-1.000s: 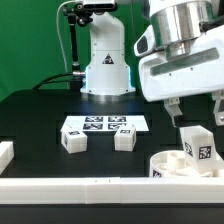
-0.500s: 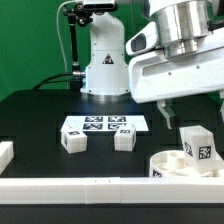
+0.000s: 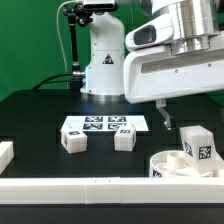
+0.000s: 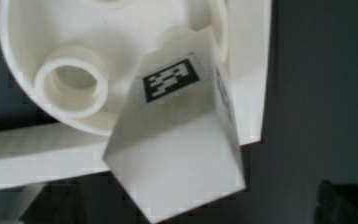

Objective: Assemble stool

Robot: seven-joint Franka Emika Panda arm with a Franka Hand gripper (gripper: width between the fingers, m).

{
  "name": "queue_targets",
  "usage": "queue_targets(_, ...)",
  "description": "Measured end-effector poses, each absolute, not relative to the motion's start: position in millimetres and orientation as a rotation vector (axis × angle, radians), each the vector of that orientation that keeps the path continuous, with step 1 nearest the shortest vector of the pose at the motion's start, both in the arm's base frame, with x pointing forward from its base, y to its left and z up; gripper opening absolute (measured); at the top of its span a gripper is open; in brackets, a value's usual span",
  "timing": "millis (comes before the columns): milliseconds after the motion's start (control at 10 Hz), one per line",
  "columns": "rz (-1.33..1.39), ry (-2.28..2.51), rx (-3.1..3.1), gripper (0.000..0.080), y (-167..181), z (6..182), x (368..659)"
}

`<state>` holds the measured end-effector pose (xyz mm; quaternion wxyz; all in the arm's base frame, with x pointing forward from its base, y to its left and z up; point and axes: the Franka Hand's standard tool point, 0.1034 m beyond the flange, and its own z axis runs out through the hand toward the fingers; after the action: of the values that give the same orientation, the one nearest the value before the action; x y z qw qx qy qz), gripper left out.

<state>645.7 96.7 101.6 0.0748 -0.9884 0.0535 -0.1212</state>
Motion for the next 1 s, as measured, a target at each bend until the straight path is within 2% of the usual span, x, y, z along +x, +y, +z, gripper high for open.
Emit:
queue_targets(200, -0.377, -0.006, -2.985, 0.0649, 96, 101.6, 646)
queue_targets(600, -0.400, -0.749, -2.990, 0.0649, 104, 100.9, 644)
queue_targets(1000, -0.365, -1.261, -2.877, 0.0649, 109, 96.3, 640)
